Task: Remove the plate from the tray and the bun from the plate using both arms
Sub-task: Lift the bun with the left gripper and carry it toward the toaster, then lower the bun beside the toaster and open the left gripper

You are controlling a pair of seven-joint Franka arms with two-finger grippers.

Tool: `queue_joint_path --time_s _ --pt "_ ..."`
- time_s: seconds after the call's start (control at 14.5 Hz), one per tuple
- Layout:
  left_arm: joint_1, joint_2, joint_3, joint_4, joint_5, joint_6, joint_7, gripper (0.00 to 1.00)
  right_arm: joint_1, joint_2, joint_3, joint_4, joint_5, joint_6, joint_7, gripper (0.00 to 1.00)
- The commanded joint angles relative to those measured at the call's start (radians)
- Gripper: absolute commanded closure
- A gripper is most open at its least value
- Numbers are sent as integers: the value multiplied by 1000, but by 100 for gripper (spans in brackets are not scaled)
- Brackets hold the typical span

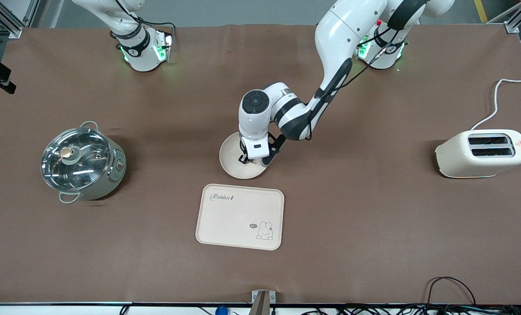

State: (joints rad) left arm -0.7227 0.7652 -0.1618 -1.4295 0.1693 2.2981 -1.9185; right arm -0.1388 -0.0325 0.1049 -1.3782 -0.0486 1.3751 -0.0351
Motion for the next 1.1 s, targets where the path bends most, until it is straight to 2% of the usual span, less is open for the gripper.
queue_joint_path --time_s 0.0,0.28,0.62,1.03 --pt "81 -105 1 -15 41 -119 90 82 -21 -20 15 -24 -11 7 -6 0" --pt "235 -155 -1 -15 30 -235 313 82 -15 -20 18 -25 -11 4 -6 0" --pt "454 -170 -5 -26 32 -287 654 81 -5 -20 18 -25 -16 4 -5 0" --pt "597 -67 -8 -31 25 -230 796 80 -12 -30 -1 -99 -22 33 -6 0"
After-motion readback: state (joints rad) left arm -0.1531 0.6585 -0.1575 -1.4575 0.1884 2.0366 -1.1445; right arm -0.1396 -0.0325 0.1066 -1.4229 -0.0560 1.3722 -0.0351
